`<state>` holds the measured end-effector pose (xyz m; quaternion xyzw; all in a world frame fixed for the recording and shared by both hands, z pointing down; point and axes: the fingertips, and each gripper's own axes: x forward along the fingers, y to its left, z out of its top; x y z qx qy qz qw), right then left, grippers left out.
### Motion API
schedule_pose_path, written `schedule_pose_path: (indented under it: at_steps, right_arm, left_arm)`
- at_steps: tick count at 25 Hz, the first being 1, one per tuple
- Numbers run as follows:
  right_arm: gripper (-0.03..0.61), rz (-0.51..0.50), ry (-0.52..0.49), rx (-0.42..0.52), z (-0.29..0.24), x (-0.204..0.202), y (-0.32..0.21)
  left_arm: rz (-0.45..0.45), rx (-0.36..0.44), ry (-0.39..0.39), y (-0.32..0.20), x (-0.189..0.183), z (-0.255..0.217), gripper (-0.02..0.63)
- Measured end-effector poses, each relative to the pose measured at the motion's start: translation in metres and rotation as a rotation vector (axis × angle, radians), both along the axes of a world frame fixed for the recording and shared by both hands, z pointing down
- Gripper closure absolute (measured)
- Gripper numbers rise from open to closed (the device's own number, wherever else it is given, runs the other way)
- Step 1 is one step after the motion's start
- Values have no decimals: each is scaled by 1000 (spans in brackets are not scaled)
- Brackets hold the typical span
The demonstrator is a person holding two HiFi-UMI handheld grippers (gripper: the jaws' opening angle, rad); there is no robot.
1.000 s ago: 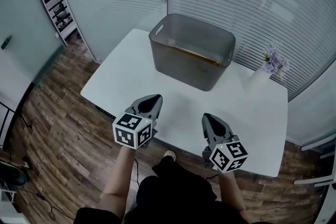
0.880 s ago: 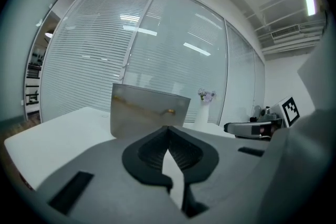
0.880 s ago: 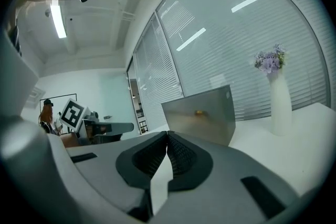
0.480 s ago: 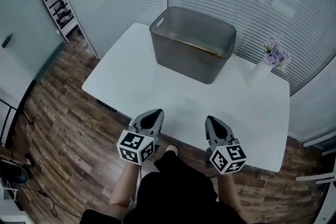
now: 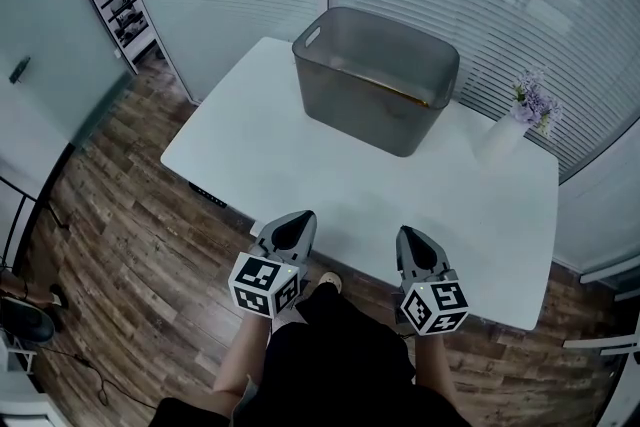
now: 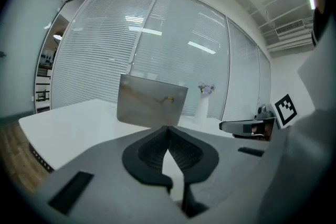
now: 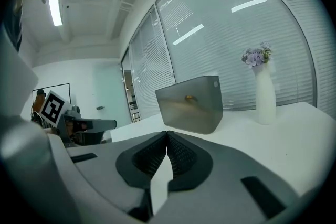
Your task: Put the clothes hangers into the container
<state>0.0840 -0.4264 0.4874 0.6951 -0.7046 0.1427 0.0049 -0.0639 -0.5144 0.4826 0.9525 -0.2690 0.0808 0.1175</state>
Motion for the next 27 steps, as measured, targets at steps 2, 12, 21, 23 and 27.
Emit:
schedule_pose_path:
  at_steps: [2, 12, 21, 23, 27]
  right_arm:
    - [552, -8, 11, -4, 0, -4, 0]
    - [552, -40, -1, -13, 1, -18, -6]
    - [552, -50, -6, -23, 0, -18, -10]
    - [552, -54, -9, -27, 2, -18, -11]
    - [552, -55, -17, -35, 5, -19, -12]
  left_arm:
    - [-3, -3, 0, 1, -2, 2, 604]
    - [-7, -7, -23, -1, -5, 8, 604]
    - [-11, -4, -45, -3, -5, 11, 604]
    - [-11, -7, -48, -3, -4, 13, 604]
    - [-7, -8, -55, -2, -3, 16, 604]
